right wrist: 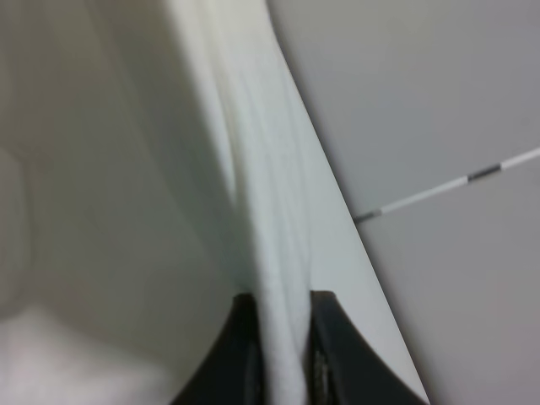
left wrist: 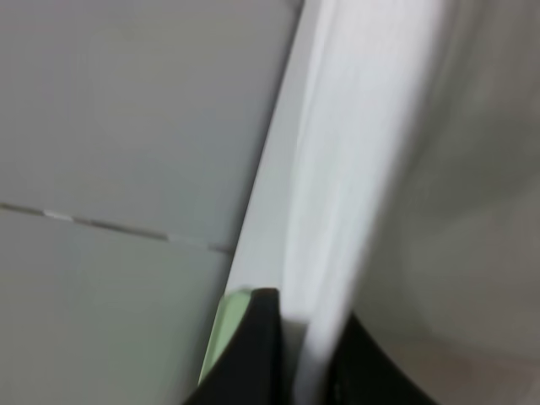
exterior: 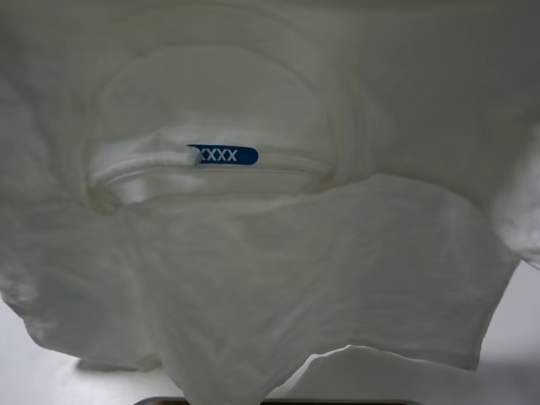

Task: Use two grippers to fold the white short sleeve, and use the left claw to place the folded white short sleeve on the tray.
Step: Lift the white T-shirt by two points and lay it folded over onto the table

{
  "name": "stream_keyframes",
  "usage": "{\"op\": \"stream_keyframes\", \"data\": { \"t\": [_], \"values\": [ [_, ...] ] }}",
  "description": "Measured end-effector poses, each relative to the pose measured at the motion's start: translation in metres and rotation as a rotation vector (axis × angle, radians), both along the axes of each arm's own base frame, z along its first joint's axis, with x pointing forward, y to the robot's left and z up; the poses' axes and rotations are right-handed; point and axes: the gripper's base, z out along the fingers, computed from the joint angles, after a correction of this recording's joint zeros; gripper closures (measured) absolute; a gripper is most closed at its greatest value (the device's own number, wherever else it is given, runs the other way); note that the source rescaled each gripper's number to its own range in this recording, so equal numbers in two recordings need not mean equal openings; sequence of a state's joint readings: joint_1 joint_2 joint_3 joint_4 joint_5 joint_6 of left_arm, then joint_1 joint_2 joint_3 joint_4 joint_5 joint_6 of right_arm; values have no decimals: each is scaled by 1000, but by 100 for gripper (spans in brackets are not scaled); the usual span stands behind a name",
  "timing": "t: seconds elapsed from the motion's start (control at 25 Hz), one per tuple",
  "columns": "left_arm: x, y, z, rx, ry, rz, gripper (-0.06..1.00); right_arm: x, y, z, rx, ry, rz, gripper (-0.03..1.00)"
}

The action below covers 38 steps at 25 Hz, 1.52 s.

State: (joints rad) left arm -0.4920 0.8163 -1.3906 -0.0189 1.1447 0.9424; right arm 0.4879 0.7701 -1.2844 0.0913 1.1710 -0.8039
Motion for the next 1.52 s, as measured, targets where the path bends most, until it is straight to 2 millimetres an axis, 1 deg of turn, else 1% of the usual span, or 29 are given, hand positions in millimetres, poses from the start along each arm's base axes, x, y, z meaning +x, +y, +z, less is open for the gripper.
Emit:
{"op": "stream_keyframes", "data": {
  "t": [0.08,0.12,0.16,0.2,0.28,0.32,0.36,0.4,0.44,0.48,0.52,0.56,0.6,0.64,0.68,0.72,0.8,0.96,1.0,1.12,1.2,1.32,1.52],
  "values": [
    [19,-6,-11,48,22,25,94,12,3,-7,-41,18,-19,90],
    [19,-6,-11,48,22,25,94,38,12,-20,-100,31,-51,90],
    [34,-11,-20,88,32,45,94,53,16,-27,-134,30,-67,90],
    [45,-14,-27,116,36,57,94,53,16,-27,-134,30,-67,90],
    [77,-24,-47,194,30,84,94,81,25,-43,-207,29,-87,90],
    [95,-30,-58,239,19,92,94,104,33,-55,-264,18,-95,90],
    [110,-36,-67,279,6,96,94,115,38,-61,-292,15,-98,90],
    [125,-42,-77,312,2,96,94,133,44,-71,-334,3,-99,90],
    [154,-51,-92,357,-28,106,94,133,44,-71,-334,3,-99,90],
    [169,-56,-102,371,-36,108,94,152,51,-83,-372,-10,-99,90],
    [184,-60,-112,375,-41,113,94,161,54,-88,-381,-15,-102,90],
    [184,-60,-112,375,-41,113,94,169,56,-94,-386,-18,-106,90],
    [211,-65,-132,373,-51,121,94,180,57,-100,-390,-23,-113,90],
    [221,-67,-142,369,-53,121,94,193,58,-109,-393,-30,-120,90],
    [231,-69,-151,366,-58,119,94,217,57,-127,-392,-34,-137,90],
    [241,-70,-160,356,-66,117,94,228,55,-134,-384,-47,-146,90],
    [262,-75,-184,346,-70,102,94,250,51,-153,-377,-56,-158,90],
    [288,-84,-221,318,-95,63,94,281,42,-179,-343,-115,-171,90],
    [294,-86,-234,320,-84,53,94,286,40,-183,-336,-127,-173,90],
    [304,-92,-255,300,-93,28,94,295,37,-192,-318,-150,-174,90],
    [305,-93,-260,301,-86,24,94,296,38,-194,-310,-144,-177,90],
    [305,-93,-261,303,-83,24,94,296,37,-196,-296,-121,-190,90],
    [302,-93,-263,330,-36,31,94,289,34,-200,-316,-24,-214,90]
  ]
}}
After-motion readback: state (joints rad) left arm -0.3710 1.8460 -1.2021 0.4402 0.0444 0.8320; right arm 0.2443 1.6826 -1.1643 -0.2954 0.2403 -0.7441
